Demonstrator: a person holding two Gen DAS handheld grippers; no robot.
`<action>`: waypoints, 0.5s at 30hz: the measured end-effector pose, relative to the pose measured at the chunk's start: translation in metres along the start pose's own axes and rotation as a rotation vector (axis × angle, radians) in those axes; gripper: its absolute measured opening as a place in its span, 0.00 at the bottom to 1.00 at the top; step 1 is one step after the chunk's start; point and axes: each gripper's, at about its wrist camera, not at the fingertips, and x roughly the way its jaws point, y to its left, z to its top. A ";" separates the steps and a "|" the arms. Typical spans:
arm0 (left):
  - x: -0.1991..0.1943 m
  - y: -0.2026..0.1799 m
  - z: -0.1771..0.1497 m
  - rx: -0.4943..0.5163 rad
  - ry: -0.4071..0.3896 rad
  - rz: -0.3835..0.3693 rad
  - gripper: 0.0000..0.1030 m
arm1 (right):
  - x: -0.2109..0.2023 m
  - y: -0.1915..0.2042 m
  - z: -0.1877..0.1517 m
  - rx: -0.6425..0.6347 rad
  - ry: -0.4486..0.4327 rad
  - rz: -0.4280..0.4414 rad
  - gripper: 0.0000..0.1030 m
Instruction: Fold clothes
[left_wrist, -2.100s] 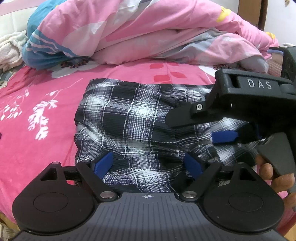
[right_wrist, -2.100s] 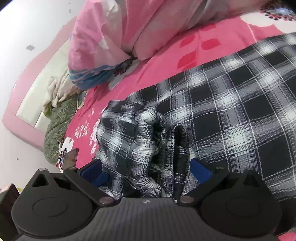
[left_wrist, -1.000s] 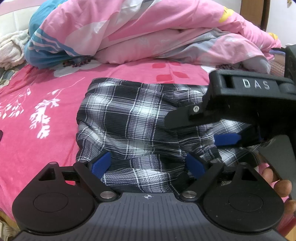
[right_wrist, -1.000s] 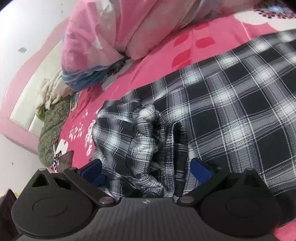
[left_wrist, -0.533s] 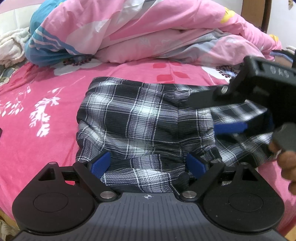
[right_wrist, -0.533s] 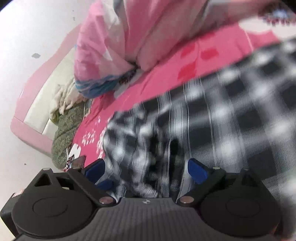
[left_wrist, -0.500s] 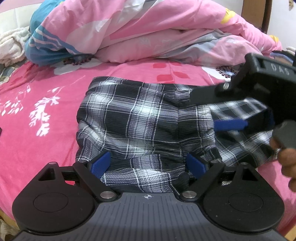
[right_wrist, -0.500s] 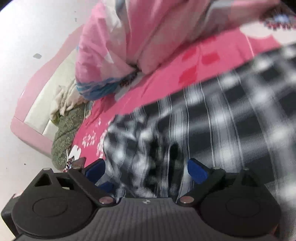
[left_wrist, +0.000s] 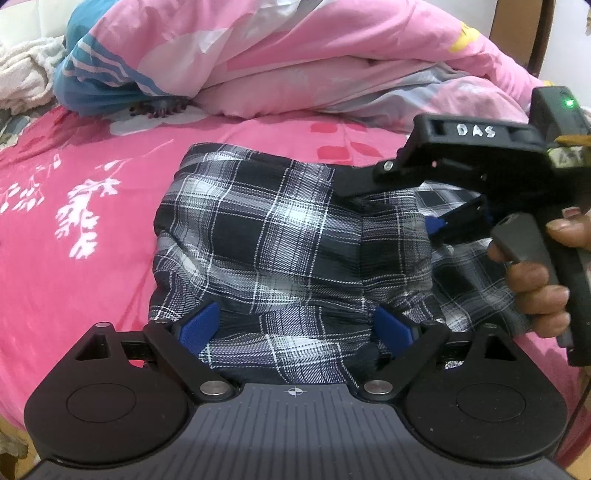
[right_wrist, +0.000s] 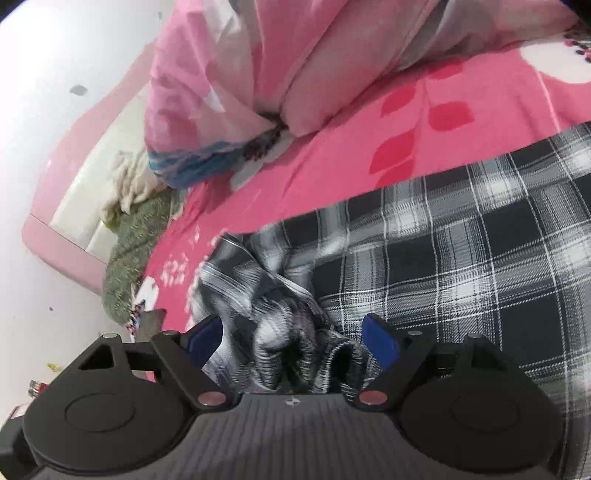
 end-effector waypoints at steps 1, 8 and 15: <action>0.000 0.000 0.000 -0.002 0.000 -0.001 0.89 | -0.001 0.000 -0.001 0.000 0.004 0.004 0.83; 0.000 0.001 0.000 -0.005 0.002 -0.005 0.90 | -0.015 0.000 -0.013 0.037 0.041 0.037 0.83; 0.001 0.002 0.000 -0.009 0.002 -0.011 0.90 | -0.020 -0.001 -0.021 0.083 0.074 0.058 0.83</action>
